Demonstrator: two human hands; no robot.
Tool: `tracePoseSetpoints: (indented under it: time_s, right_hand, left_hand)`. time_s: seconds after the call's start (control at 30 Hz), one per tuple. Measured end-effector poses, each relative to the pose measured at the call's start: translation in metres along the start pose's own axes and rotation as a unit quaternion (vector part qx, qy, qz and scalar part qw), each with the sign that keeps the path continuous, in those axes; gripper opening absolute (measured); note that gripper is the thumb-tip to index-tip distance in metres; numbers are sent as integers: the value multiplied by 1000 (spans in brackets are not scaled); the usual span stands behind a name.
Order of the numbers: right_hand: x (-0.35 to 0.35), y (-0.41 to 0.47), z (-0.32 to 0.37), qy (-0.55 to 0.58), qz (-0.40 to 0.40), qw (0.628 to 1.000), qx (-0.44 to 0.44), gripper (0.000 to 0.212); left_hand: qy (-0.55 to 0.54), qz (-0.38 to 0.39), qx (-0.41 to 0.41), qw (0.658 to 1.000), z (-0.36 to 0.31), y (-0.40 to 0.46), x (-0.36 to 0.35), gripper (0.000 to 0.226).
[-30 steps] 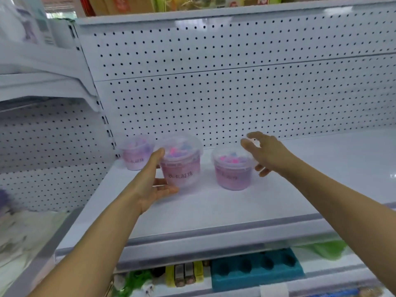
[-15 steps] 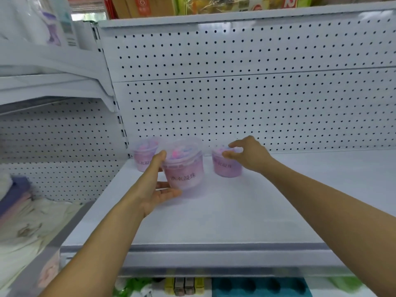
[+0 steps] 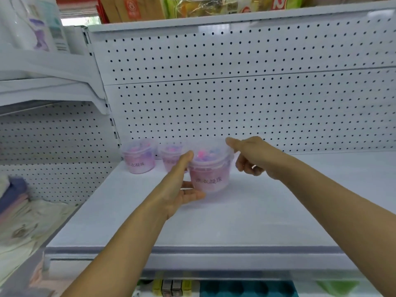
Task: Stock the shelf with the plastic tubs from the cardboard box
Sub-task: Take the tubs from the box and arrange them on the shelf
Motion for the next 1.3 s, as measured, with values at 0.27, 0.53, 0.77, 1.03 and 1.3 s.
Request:
tracePoseSetpoints:
  time_s: [0.27, 0.53, 0.77, 1.03, 1.3]
  right_hand:
    - [70, -14, -49, 23, -61, 998, -5, 17]
    - [120, 10, -103, 60, -131, 989, -30, 15]
    - [126, 51, -118, 103, -152, 982, -50, 11]
    - [118, 92, -115, 123, -152, 979, -55, 12]
    - [112, 90, -115, 79, -126, 987, -61, 36]
  left_hand:
    - [109, 87, -4, 990, 17, 11, -85, 53]
    - [458, -177, -302, 817, -50, 47, -67, 47]
    - [568, -151, -306, 749, -43, 89, -76, 33]
    - [592, -187, -269, 736, -48, 100, -79, 32]
    - [609, -169, -247, 735, -46, 101, -82, 37]
Point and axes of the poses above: each hand's wrist, its own y-axis towards the middle knuckle, its own x-axis out of the back of the hand, z = x × y, the point moved 9 cm from there along y, towards the middle knuckle
